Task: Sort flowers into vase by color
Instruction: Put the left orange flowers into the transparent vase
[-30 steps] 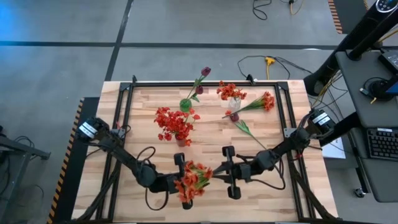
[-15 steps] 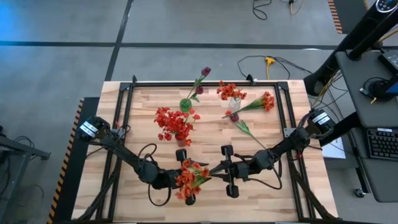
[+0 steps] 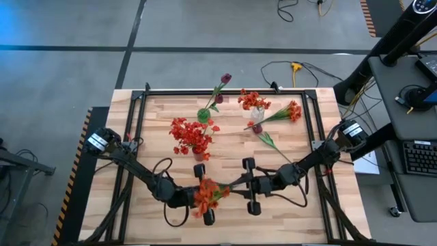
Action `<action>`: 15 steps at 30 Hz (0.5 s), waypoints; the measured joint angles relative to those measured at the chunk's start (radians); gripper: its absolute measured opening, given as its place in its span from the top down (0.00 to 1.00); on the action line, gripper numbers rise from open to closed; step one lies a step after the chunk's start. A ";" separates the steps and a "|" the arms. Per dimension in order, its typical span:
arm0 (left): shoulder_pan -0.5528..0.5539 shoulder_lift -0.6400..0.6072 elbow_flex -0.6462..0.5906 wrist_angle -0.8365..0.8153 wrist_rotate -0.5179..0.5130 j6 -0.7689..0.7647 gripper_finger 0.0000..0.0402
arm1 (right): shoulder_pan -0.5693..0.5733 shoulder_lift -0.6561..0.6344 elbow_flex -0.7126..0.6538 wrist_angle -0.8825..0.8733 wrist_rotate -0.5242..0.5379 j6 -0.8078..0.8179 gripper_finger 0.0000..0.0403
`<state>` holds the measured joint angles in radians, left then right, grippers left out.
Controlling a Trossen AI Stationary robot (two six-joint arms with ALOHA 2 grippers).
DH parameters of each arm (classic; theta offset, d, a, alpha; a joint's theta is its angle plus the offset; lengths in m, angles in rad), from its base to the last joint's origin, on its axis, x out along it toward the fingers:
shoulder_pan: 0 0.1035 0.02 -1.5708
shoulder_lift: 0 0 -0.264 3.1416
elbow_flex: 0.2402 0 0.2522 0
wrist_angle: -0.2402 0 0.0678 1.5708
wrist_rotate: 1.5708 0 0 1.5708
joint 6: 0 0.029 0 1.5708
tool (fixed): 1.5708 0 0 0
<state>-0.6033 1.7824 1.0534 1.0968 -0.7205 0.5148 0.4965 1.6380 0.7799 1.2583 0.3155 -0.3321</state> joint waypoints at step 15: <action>-0.072 0.000 0.000 -0.096 -0.339 0.035 0.95 | -0.004 -0.182 0.020 -0.510 0.153 0.164 0.40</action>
<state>-0.6756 1.7824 1.0531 1.0007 -1.0596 0.5496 0.4921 1.4564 0.7999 0.7486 0.4683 -0.1684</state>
